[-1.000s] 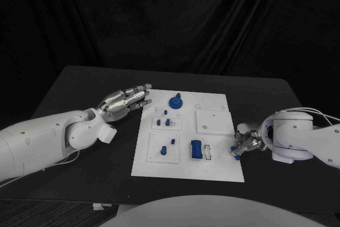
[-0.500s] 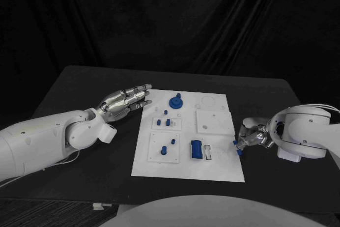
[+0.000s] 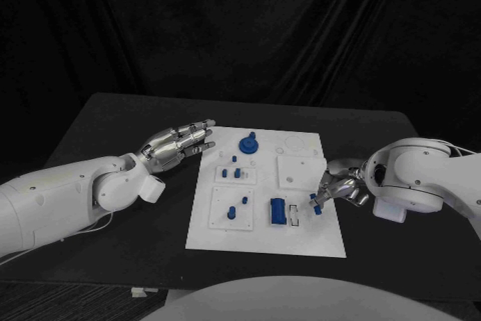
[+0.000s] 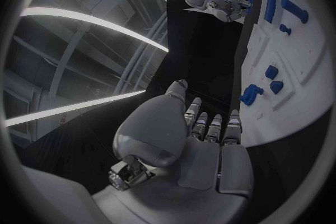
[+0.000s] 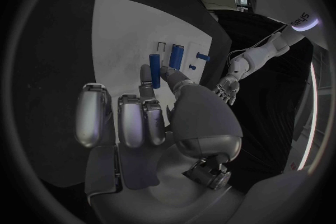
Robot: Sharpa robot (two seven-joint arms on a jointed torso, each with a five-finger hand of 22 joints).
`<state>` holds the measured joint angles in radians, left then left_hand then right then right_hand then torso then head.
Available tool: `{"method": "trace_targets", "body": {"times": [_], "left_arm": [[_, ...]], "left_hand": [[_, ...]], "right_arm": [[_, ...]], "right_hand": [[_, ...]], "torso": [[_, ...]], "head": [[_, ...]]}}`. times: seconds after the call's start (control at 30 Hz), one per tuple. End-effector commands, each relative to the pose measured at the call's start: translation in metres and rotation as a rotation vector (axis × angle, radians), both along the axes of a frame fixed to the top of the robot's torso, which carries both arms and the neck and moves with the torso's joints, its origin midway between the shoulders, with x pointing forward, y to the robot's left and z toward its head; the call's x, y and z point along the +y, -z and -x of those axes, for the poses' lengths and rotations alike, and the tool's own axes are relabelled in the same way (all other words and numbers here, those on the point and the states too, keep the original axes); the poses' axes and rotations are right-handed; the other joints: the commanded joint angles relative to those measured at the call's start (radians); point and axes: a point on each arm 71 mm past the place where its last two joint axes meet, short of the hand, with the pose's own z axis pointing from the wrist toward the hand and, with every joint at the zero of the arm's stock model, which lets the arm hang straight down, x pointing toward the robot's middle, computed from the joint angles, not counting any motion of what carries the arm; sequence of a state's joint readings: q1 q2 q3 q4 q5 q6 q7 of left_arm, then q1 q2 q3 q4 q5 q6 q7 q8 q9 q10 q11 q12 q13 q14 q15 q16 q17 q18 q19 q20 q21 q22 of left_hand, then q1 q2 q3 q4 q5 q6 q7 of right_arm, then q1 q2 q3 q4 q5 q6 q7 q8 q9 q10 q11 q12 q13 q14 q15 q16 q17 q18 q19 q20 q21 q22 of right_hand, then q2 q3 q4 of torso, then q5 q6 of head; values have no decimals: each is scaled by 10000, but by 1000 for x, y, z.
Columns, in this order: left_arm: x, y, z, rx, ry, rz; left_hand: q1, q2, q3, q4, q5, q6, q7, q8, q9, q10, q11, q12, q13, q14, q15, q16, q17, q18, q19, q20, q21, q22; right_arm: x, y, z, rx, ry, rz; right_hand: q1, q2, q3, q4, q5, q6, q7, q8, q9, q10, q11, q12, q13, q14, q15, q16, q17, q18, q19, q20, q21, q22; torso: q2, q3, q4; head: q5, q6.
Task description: Assemble the parts on the task board
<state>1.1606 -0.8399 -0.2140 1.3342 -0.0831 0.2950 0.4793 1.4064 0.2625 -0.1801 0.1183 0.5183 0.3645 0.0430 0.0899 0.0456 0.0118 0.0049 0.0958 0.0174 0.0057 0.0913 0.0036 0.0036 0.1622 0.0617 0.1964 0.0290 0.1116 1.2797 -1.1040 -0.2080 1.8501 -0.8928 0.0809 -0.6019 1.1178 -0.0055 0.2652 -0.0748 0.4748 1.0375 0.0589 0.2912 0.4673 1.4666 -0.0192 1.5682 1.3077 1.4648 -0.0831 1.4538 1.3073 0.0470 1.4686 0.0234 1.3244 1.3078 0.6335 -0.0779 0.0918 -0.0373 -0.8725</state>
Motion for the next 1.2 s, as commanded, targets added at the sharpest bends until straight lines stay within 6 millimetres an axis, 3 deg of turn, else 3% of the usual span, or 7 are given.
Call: {"method": "trace_targets", "body": {"times": [0.03,0.1,0.5,0.8,1.03,1.2], "left_arm": [[-1,-1,2,10,132,175],[-1,-1,2,12,134,177],[-3,-1,2,34,216,211],[-2,0,2,43,218,206],[-2,0,2,54,223,198],[-2,0,2,81,241,178]], "left_hand": [[-58,-39,-3,-63,60,2,54,67,14,12,55,42,15,17,83,28,5,123,39,45,17,-8],[-59,-46,-3,-80,84,3,55,70,14,13,58,45,16,18,84,29,5,123,41,46,18,-8],[-56,-50,7,-128,151,-11,60,71,13,11,62,37,14,16,84,27,4,123,40,47,16,-20],[-55,-48,12,-142,166,-14,60,71,12,11,63,39,14,14,85,26,3,123,41,47,16,-20],[-49,-33,28,-169,192,-9,61,75,13,11,64,38,14,16,87,28,5,122,40,48,15,-27],[-49,-33,28,-169,192,-9,61,75,13,11,64,38,14,16,87,28,5,122,40,48,15,-27]], "right_arm": [[2,8,3,599,458,-337],[4,13,3,739,519,-433],[13,38,4,1190,768,-607],[16,42,2,1049,876,-648],[19,43,2,1022,811,-651],[20,43,2,1030,745,-680]], "right_hand": [[-109,21,1114,-1029,-62,-82,-8,-57,-20,1042,21,26,2631,689,12,24,499,80,190,46,44,1905],[-162,21,1115,-997,-85,-95,-8,-65,-26,1042,20,26,2631,689,10,27,501,79,191,45,47,1906],[-520,44,1139,-725,-462,-236,2,-147,-87,1042,30,26,2631,676,16,4,441,121,120,48,-142,1847],[-636,32,1137,-618,-668,-258,2,-154,-102,1042,30,26,2631,667,20,-14,404,138,84,53,-223,1822],[-860,-10,1086,-356,-1284,-312,12,-182,-145,1042,41,26,2631,657,29,-36,351,147,59,63,-277,1806],[-929,-27,1070,-254,-1446,-323,17,-192,-165,1042,45,26,2631,649,32,-56,312,153,49,66,-306,1798]], "torso": [[15,-3,21],[4,-2,-4],[3,-1,-6],[14,2,5],[3,1,5],[5,-2,1]], "head": [[4,-2],[11,-2],[-15,-2],[-10,-2],[-3,-2],[13,-2]]}}
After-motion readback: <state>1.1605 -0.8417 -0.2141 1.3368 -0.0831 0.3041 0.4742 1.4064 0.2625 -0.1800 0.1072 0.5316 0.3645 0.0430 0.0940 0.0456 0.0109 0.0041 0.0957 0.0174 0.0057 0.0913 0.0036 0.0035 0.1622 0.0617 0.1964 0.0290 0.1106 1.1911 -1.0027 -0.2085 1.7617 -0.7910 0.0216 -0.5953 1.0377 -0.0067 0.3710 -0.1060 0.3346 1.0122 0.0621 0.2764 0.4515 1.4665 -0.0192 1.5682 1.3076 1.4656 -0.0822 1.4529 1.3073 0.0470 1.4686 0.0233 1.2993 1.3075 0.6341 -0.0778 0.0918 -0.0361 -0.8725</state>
